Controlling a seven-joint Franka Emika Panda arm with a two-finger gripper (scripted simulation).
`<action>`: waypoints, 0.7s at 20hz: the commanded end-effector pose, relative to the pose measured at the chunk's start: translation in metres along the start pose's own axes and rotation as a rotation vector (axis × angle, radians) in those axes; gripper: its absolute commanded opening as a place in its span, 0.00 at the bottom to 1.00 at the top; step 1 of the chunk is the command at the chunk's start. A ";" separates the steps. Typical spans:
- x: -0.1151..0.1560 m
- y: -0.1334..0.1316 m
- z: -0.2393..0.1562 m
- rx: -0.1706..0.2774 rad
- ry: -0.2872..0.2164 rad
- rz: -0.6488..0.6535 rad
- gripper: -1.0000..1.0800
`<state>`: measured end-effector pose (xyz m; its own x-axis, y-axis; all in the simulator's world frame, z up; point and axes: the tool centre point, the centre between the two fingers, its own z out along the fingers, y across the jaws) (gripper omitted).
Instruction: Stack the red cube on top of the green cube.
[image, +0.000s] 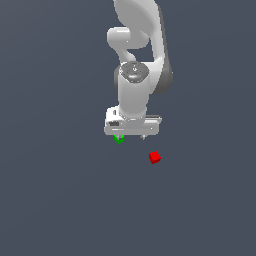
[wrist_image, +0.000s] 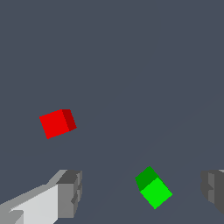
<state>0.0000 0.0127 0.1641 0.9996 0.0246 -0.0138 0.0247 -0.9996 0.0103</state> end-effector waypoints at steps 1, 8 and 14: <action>0.000 0.000 0.000 0.000 0.000 0.000 0.96; 0.005 -0.015 0.013 0.002 0.002 -0.045 0.96; 0.016 -0.053 0.043 0.007 0.007 -0.156 0.96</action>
<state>0.0125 0.0538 0.1294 0.9891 0.1468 -0.0080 0.1468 -0.9892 0.0041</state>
